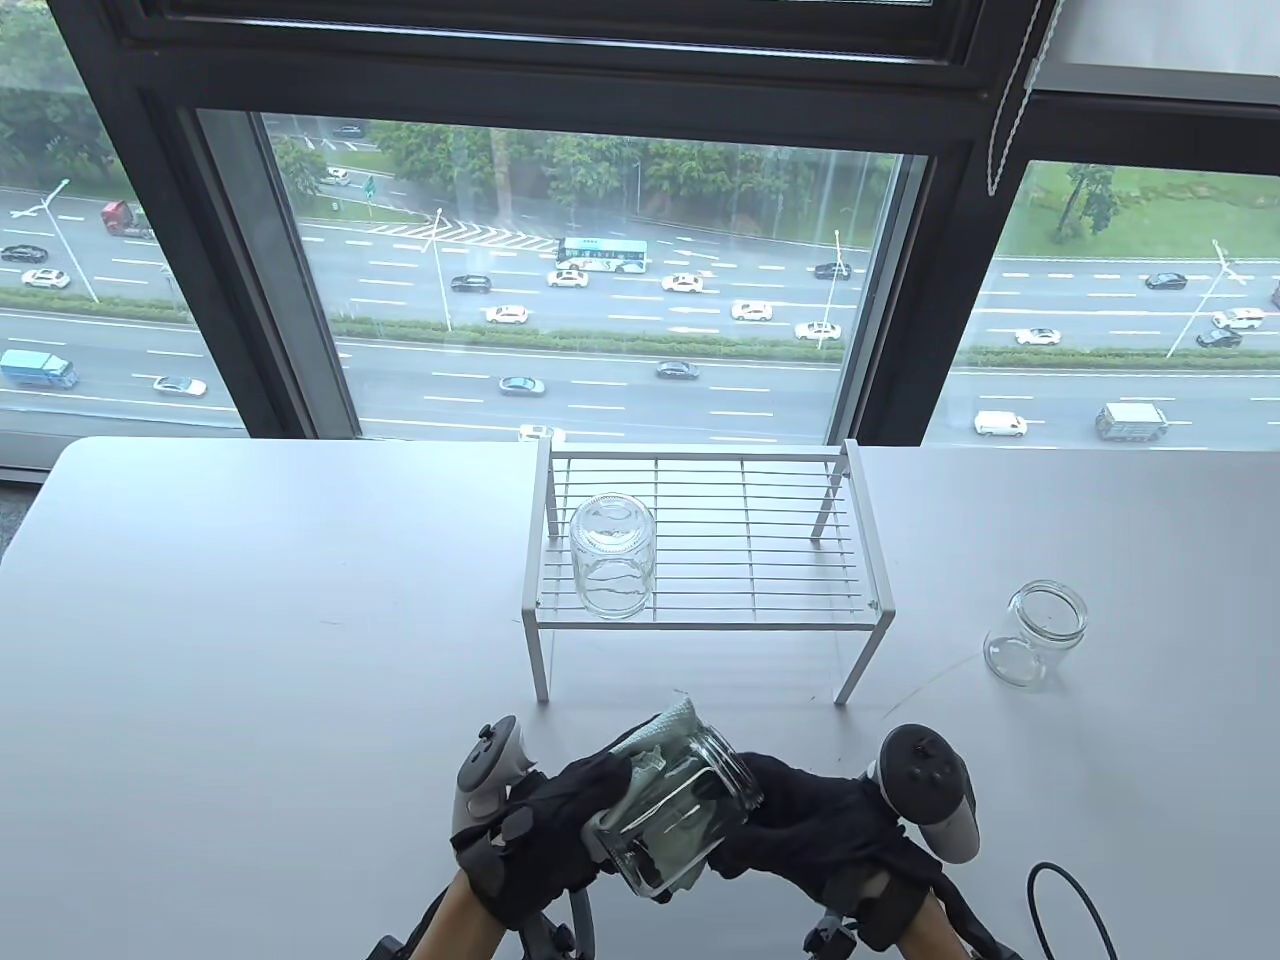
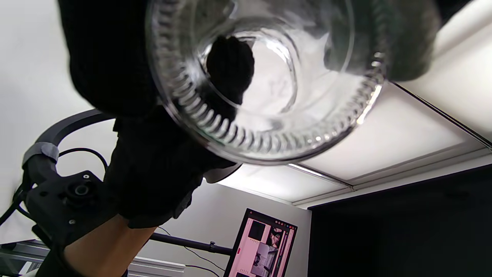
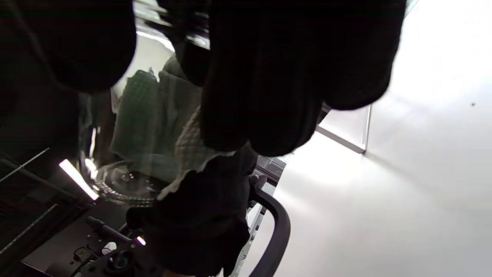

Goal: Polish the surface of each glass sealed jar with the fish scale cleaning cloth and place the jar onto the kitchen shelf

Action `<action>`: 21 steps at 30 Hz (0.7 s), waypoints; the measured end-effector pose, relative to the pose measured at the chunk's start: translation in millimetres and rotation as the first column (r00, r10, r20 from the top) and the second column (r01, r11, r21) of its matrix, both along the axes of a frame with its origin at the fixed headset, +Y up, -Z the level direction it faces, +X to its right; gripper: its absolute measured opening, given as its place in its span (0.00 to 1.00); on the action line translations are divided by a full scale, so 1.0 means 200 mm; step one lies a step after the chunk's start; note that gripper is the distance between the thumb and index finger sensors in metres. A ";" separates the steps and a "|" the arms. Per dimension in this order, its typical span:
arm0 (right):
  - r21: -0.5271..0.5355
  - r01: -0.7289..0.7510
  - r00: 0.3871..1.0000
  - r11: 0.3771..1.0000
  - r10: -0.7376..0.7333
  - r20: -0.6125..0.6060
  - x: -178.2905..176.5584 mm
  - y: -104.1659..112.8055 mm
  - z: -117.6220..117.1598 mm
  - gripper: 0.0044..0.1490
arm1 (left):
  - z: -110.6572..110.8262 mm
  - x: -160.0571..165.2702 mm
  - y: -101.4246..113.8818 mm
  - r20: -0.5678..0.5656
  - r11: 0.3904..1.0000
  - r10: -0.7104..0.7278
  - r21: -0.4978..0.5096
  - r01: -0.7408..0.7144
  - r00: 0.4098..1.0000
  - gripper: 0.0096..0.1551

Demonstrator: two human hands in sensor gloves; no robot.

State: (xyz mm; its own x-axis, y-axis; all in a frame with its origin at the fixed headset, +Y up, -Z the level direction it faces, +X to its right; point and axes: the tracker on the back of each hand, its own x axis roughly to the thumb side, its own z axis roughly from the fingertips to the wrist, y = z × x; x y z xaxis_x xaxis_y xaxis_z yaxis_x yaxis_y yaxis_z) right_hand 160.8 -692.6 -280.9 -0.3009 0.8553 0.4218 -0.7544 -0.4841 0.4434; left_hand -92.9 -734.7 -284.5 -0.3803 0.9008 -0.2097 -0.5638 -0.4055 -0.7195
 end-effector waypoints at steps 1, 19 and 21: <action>0.041 -0.026 0.999 0.999 0.024 0.034 0.00 0.00 0.00 0.42 | 0.00 -0.01 0.00 -0.018 1.000 -0.025 0.006 0.025 1.000 0.54; -0.266 0.208 0.894 0.941 -0.073 0.442 0.11 -0.11 -0.02 0.36 | 0.05 -0.02 0.18 -0.583 0.751 -0.173 0.443 0.489 0.794 0.44; -0.364 0.303 0.892 0.881 -0.128 0.434 0.11 -0.15 -0.03 0.35 | 0.07 0.00 0.21 -0.617 0.679 -0.160 0.498 0.540 0.771 0.47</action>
